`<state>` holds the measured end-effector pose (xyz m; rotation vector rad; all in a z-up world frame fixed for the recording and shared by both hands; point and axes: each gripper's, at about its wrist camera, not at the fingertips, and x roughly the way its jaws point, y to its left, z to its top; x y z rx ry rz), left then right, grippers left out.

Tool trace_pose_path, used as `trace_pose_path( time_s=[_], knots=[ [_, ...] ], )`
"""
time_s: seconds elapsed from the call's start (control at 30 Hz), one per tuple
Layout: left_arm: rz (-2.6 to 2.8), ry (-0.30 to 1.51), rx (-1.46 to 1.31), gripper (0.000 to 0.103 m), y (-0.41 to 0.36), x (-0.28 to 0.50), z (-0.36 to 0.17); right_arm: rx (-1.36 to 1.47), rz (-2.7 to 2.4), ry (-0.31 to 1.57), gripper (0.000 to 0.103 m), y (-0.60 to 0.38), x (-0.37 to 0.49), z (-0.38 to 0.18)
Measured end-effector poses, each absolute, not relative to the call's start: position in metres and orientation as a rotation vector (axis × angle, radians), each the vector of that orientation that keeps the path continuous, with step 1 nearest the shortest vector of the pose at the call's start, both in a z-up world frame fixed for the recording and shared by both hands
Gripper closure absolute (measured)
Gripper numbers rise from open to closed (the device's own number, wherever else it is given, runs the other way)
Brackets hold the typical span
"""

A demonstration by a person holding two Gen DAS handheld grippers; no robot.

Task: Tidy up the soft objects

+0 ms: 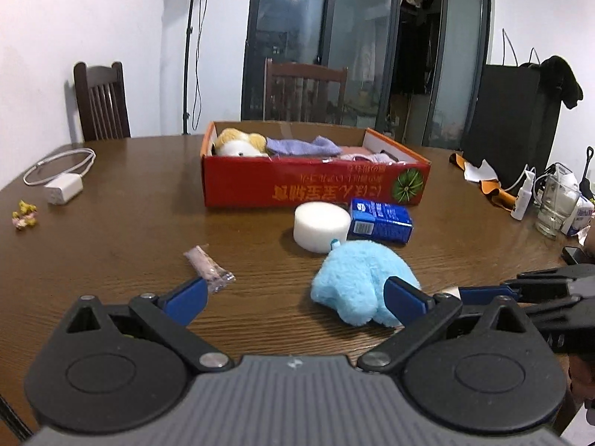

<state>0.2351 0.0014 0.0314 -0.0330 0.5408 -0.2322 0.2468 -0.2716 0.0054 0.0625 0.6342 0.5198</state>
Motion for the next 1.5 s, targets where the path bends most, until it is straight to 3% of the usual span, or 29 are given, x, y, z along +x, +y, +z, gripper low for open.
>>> trace_pose_path(
  time_s=[0.03, 0.27, 0.37, 0.43, 0.6, 0.7, 0.9, 1.27, 1.37, 1.5],
  knots=[
    [-0.232, 0.55, -0.038, 0.0, 0.001, 0.238, 0.03, 0.084, 0.529, 0.629, 0.087, -0.274, 0.251, 0.006],
    [-0.298, 0.624, -0.115, 0.004, -0.008, 0.253, 0.019, 0.123, 0.347, 0.597, 0.081, -0.297, 0.292, 0.01],
    [-0.315, 0.655, -0.145, 0.015, -0.01, 0.258, 0.014, 0.139, 0.337, 0.558, 0.079, -0.302, 0.298, 0.014],
    [-0.323, 0.687, -0.174, 0.028, -0.01, 0.264, 0.01, 0.165, 0.365, 0.524, 0.066, -0.302, 0.297, 0.018],
    [-0.357, 0.703, -0.267, 0.038, -0.007, 0.273, 0.006, 0.194, 0.491, 0.549, 0.067, -0.284, 0.301, 0.017],
    [-0.383, 0.722, -0.319, 0.06, -0.006, 0.282, 0.002, 0.204, 0.552, 0.599, 0.067, -0.265, 0.311, 0.009],
    [-0.41, 0.746, -0.377, 0.074, 0.0, 0.281, -0.002, 0.305, 0.582, 0.681, 0.066, -0.256, 0.322, -0.004],
    [-0.288, 0.659, -0.347, 0.071, 0.034, 0.24, 0.013, 0.311, 0.698, 0.727, 0.068, -0.262, 0.244, 0.007],
    [-0.327, 0.635, -0.383, 0.052, 0.04, 0.231, 0.021, 0.288, 0.667, 0.675, 0.067, -0.266, 0.236, 0.019],
    [-0.385, 0.645, -0.384, 0.047, 0.028, 0.227, 0.019, 0.294, 0.615, 0.645, 0.056, -0.27, 0.253, 0.02]
  ],
)
